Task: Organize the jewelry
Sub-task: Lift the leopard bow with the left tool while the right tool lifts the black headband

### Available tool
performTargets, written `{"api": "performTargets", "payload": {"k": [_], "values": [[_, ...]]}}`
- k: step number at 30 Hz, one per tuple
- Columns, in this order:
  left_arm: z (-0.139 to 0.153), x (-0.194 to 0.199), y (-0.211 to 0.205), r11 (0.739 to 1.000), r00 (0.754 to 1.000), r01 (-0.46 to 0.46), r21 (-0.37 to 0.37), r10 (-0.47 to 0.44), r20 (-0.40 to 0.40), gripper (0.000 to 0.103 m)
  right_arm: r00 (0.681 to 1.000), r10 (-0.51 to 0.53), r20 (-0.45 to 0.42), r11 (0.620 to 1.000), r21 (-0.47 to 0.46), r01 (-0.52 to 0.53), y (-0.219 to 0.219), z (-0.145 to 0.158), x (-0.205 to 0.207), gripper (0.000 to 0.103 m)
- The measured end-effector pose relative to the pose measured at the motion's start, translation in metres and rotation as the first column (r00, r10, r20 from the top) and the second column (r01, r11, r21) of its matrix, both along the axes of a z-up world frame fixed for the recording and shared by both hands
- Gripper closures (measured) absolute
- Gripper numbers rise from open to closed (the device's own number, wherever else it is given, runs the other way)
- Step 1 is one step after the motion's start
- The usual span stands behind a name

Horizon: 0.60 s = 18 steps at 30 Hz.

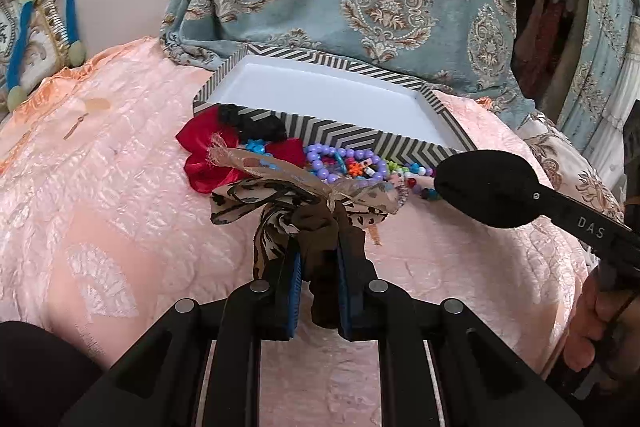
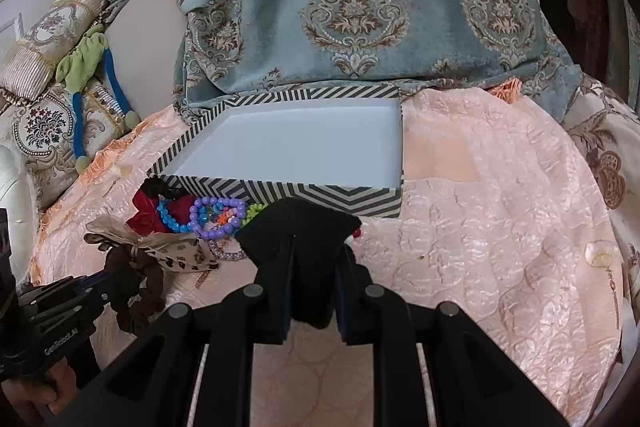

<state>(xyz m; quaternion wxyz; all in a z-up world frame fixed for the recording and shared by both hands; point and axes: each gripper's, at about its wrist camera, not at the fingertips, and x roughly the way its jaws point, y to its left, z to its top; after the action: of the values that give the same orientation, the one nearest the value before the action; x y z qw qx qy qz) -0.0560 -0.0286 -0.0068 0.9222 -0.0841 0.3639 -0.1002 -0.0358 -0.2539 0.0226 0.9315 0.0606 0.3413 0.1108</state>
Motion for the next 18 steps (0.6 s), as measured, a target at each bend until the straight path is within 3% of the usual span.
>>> {"api": "performTargets", "payload": {"k": [18], "values": [[-0.0015,0.0004,0.0041,1.000,1.000,-0.022,0.012,0.022,0.000,0.103,0.999,-0.031,-0.018,0.999,-0.039,0.030,0.0009,-0.0049,0.0039,0.086]]}}
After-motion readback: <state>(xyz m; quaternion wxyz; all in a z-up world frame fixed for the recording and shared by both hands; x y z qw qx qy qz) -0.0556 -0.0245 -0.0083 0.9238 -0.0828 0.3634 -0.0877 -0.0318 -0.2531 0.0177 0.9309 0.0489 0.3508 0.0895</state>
